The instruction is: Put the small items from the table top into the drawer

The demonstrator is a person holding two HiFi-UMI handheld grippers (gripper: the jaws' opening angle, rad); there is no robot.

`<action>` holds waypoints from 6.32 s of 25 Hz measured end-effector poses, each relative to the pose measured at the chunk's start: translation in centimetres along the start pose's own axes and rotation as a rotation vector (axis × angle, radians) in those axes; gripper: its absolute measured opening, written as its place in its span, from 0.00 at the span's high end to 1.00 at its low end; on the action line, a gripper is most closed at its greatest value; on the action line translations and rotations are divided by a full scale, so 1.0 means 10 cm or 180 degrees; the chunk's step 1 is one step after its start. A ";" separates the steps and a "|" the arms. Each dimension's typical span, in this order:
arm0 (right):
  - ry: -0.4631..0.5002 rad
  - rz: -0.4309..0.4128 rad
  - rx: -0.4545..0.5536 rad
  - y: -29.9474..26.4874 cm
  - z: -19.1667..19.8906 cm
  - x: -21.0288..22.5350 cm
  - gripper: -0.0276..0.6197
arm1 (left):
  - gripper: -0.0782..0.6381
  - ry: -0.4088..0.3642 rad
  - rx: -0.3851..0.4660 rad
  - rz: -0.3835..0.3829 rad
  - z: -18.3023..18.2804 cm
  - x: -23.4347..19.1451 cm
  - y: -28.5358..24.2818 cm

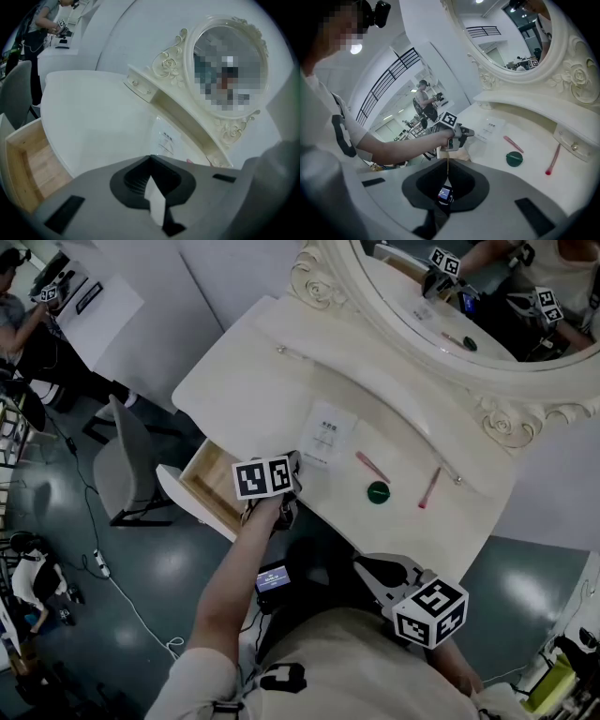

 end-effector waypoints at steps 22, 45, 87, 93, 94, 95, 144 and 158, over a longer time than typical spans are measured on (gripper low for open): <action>0.0276 -0.0171 0.0111 -0.08 -0.06 -0.30 0.91 | 0.81 0.0018 0.0182 0.0082 -0.01 -0.05 0.28; 0.0423 -0.0165 0.0054 -0.24 -0.16 -0.55 0.91 | 0.81 0.0093 0.0361 0.0215 0.03 -0.21 0.85; 0.0723 -0.0144 -0.0086 -0.68 -0.48 -1.12 0.91 | 0.81 -0.0200 0.0360 0.0305 -0.16 -0.68 1.63; 0.0796 -0.0015 -0.0093 -0.78 -0.50 -1.25 0.91 | 0.81 -0.0189 0.0340 0.0396 -0.16 -0.77 1.67; 0.0793 -0.0005 -0.0098 -0.81 -0.50 -1.27 0.91 | 0.81 -0.0194 0.0333 0.0411 -0.17 -0.78 1.67; 0.0782 0.0004 -0.0100 -0.83 -0.50 -1.30 0.91 | 0.81 -0.0203 0.0323 0.0421 -0.17 -0.80 1.68; 0.1005 -0.0600 0.0260 -0.55 -0.20 -1.55 0.91 | 0.81 -0.0410 0.0668 -0.0288 0.38 -0.89 2.63; 0.0933 -0.0740 0.0180 -0.69 -0.12 -1.60 0.91 | 0.81 -0.0299 0.0546 -0.0459 0.52 -1.18 2.70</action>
Point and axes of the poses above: the fingertips, and each gripper's own axes: y backward along the fingers, x to its right, z out of its underside, the point moved 4 cm from there along y, backward along the fingers, and after that the axes turned 11 degrees about y, right-handed, at the moved point
